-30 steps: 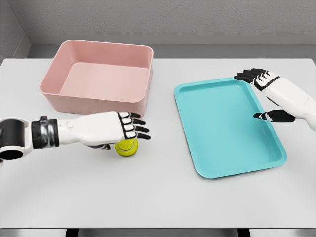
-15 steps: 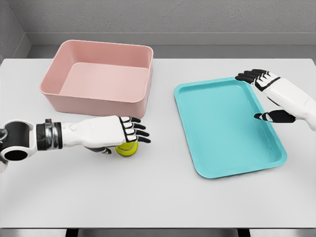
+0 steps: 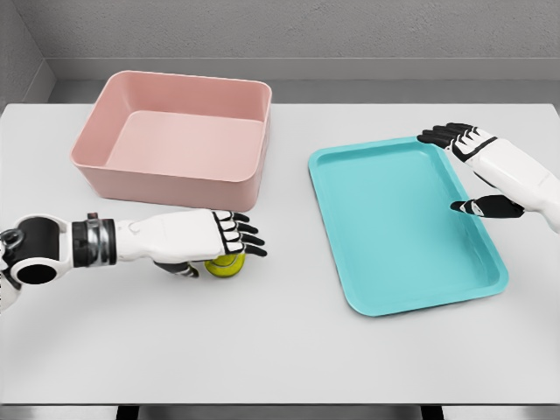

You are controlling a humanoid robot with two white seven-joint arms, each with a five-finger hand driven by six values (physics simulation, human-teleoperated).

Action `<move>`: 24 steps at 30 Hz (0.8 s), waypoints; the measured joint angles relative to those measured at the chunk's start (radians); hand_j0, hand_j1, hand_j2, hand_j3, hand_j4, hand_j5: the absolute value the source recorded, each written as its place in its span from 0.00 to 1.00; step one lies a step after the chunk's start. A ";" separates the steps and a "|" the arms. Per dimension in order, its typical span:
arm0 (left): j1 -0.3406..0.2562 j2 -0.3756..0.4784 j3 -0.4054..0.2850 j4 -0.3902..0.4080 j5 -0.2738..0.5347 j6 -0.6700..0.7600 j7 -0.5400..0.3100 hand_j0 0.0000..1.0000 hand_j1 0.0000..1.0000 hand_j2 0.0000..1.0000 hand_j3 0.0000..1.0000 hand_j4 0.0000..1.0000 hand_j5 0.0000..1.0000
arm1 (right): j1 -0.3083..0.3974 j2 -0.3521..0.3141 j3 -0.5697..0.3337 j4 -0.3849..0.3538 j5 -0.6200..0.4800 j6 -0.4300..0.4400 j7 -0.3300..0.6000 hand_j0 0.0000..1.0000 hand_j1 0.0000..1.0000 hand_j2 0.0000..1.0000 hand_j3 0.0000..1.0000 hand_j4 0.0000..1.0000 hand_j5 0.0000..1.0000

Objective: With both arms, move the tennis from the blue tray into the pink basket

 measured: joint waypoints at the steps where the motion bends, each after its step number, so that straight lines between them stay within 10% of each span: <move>1: -0.002 -0.003 -0.001 0.004 0.000 0.000 0.000 1.00 1.00 1.00 1.00 1.00 1.00 | 0.000 0.000 0.000 0.000 0.000 0.000 0.000 1.00 1.00 1.00 1.00 1.00 1.00; 24: -0.003 -0.021 -0.024 0.022 -0.006 0.000 -0.051 0.53 0.53 0.53 0.53 0.53 0.53 | 0.000 0.000 0.000 0.000 0.000 0.000 0.000 1.00 1.00 1.00 1.00 1.00 1.00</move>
